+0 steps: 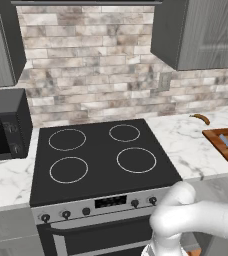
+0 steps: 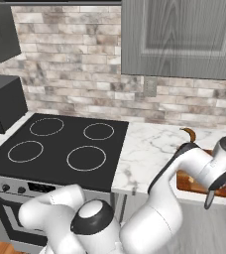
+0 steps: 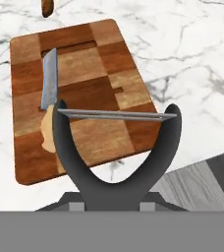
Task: Open the drawer on the right and place the cutting tools on the cutting board.
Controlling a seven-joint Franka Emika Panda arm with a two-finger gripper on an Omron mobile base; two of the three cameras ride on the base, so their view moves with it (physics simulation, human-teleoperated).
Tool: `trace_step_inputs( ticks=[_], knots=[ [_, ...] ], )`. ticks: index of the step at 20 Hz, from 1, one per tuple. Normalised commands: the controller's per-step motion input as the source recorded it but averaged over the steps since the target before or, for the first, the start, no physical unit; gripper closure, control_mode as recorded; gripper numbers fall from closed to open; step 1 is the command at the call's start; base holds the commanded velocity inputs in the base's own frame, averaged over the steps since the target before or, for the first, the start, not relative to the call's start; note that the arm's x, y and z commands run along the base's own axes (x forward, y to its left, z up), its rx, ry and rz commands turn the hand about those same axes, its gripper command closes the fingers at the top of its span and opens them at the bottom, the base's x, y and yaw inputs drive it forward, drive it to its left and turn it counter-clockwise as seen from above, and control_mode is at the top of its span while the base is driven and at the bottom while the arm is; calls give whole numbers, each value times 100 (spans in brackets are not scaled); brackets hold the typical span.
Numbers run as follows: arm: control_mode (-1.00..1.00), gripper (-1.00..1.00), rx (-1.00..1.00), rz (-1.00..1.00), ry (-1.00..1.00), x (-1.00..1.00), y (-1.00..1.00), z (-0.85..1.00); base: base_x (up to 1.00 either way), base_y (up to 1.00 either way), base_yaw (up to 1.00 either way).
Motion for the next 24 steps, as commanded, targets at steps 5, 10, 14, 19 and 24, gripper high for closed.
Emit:
trace_step_inputs(
  ticks=[5,10,14,19,24],
  knots=[
    [-100,100,-12,15,0,9,21,0,0,0,0],
    [-100,100,-4,0,1,14,0,-3,0,0,0],
    [-100,100,-2,0,2,34,0,-6,0,0,0],
    [-100,100,0,0,3,37,-21,0,0,0,0],
    [-100,100,0,0,4,45,-27,0,0,0,0]
  ],
)
